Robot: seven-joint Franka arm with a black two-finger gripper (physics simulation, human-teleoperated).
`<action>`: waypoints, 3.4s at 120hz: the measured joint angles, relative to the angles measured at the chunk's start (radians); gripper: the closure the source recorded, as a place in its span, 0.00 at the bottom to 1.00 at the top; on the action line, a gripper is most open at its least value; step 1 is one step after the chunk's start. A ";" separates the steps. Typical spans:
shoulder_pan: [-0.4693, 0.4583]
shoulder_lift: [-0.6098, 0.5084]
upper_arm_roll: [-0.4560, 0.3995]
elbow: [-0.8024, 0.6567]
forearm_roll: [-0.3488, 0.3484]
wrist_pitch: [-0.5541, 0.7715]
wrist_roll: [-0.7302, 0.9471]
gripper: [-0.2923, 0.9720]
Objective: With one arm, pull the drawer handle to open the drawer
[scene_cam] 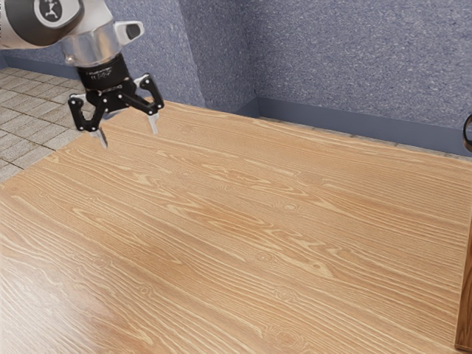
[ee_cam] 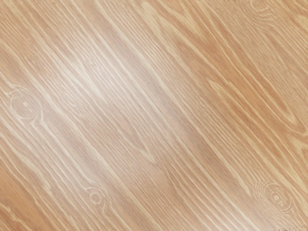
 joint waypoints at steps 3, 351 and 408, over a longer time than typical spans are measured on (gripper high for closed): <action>-0.001 0.001 0.000 0.000 0.001 0.009 0.030 0.23; -0.291 0.020 -0.055 -0.193 -0.691 0.702 0.591 0.23; -0.449 0.307 0.029 0.071 -0.710 0.791 0.600 0.23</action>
